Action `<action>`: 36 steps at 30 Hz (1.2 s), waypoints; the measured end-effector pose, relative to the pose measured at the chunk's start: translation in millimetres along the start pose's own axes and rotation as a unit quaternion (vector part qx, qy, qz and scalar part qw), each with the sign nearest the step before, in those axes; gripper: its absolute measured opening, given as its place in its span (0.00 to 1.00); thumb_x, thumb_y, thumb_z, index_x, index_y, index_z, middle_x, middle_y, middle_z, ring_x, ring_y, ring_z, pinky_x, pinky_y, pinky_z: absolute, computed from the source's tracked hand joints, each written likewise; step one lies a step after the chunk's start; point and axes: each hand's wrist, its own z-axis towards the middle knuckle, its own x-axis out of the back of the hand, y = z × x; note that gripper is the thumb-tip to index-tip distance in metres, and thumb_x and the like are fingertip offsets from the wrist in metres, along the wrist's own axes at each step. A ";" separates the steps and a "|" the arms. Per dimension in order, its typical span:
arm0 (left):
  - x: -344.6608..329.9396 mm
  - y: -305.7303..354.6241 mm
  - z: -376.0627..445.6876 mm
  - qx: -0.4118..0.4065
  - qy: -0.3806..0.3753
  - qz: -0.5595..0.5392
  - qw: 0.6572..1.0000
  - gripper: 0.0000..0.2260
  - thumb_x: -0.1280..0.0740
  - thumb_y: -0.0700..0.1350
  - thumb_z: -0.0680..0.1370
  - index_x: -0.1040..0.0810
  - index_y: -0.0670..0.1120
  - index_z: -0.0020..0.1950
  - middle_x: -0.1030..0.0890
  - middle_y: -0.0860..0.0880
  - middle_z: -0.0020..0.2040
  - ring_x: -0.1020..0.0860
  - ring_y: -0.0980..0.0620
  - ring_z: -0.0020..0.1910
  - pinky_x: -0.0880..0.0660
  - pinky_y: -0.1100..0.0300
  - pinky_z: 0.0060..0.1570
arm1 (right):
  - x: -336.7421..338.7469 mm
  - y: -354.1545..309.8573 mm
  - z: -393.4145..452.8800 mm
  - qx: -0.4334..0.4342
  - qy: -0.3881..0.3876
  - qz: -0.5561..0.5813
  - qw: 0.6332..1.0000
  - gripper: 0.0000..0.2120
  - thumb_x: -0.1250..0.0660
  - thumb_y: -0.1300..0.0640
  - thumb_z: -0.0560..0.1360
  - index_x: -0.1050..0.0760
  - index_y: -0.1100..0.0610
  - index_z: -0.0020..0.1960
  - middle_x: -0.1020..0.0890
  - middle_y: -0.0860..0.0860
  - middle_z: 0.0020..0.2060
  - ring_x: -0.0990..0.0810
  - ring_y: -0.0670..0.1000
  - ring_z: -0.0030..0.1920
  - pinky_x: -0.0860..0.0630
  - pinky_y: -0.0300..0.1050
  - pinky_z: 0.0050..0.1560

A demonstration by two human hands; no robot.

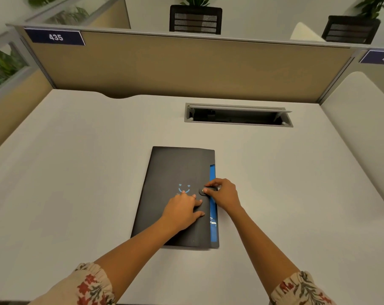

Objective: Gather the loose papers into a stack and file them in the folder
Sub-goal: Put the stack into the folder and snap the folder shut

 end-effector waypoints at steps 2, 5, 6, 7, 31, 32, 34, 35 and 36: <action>0.6 -0.9 1.1 -0.005 0.004 0.001 1.000 0.24 0.38 0.63 0.79 0.27 0.53 0.72 0.21 0.47 0.66 0.25 0.41 0.65 0.25 0.47 0.61 | 0.6 -2.3 1.4 -0.019 -0.007 0.006 1.000 0.09 0.23 0.55 0.71 0.15 0.55 0.50 0.14 0.51 0.48 0.21 0.45 0.48 0.26 0.37 0.52; 0.6 -1.7 1.7 -0.011 0.003 0.006 1.000 0.24 0.38 0.63 0.79 0.27 0.53 0.72 0.21 0.48 0.66 0.24 0.41 0.65 0.24 0.48 0.60 | 1.7 -5.1 4.4 -0.053 -0.011 0.007 0.999 0.09 0.22 0.55 0.70 0.16 0.55 0.48 0.16 0.51 0.45 0.21 0.47 0.46 0.25 0.42 0.50; 0.6 -2.0 1.7 -0.012 0.003 0.009 1.000 0.24 0.38 0.63 0.79 0.27 0.53 0.72 0.21 0.48 0.65 0.24 0.41 0.64 0.24 0.48 0.60 | 1.7 -6.1 5.4 -0.062 -0.010 0.004 0.998 0.09 0.22 0.55 0.69 0.18 0.55 0.48 0.17 0.50 0.44 0.21 0.48 0.46 0.25 0.42 0.48; 0.6 -2.2 1.7 -0.012 0.004 0.010 1.000 0.24 0.38 0.63 0.79 0.26 0.53 0.72 0.21 0.47 0.65 0.24 0.41 0.64 0.24 0.47 0.59 | 1.5 -7.0 6.2 -0.071 -0.010 0.003 0.997 0.10 0.22 0.55 0.69 0.19 0.55 0.47 0.18 0.50 0.43 0.21 0.49 0.46 0.24 0.43 0.48; 1.6 -4.7 -0.2 -0.027 0.031 0.012 0.999 0.25 0.38 0.63 0.79 0.28 0.55 0.73 0.20 0.49 0.65 0.21 0.45 0.61 0.22 0.51 0.57 | -2.6 -26.1 5.3 -0.149 0.024 -0.147 0.978 0.29 0.22 0.44 0.67 0.29 0.56 0.60 0.27 0.54 0.58 0.22 0.56 0.55 0.25 0.49 0.50; 2.5 -4.6 -1.0 -0.025 0.028 0.009 0.999 0.25 0.38 0.63 0.79 0.28 0.55 0.73 0.21 0.49 0.66 0.22 0.44 0.62 0.22 0.50 0.58 | -0.8 -24.4 3.5 -0.146 0.027 -0.135 0.980 0.30 0.21 0.44 0.66 0.30 0.56 0.60 0.27 0.54 0.57 0.22 0.56 0.55 0.25 0.49 0.49; 5.4 -3.9 -2.7 -0.024 0.022 0.002 0.999 0.25 0.38 0.63 0.79 0.28 0.55 0.73 0.21 0.49 0.67 0.23 0.44 0.64 0.23 0.50 0.60 | 2.1 -19.9 0.6 -0.139 0.031 -0.101 0.985 0.32 0.20 0.44 0.65 0.30 0.57 0.60 0.27 0.54 0.58 0.23 0.56 0.55 0.25 0.49 0.50; 6.4 -3.7 -3.1 -0.025 0.017 -0.002 1.000 0.25 0.37 0.63 0.79 0.28 0.55 0.73 0.22 0.49 0.67 0.24 0.43 0.65 0.24 0.50 0.61 | 2.7 -17.6 -0.7 -0.136 0.032 -0.085 0.987 0.32 0.20 0.45 0.65 0.30 0.57 0.60 0.27 0.54 0.58 0.23 0.55 0.55 0.24 0.49 0.52; 8.0 -3.6 -4.0 -0.025 0.014 -0.006 1.000 0.25 0.37 0.63 0.78 0.28 0.55 0.73 0.22 0.49 0.69 0.24 0.44 0.65 0.24 0.50 0.62 | 3.3 -16.4 -2.3 -0.132 0.034 -0.073 0.988 0.33 0.20 0.45 0.65 0.30 0.57 0.61 0.28 0.54 0.59 0.23 0.55 0.55 0.24 0.49 0.53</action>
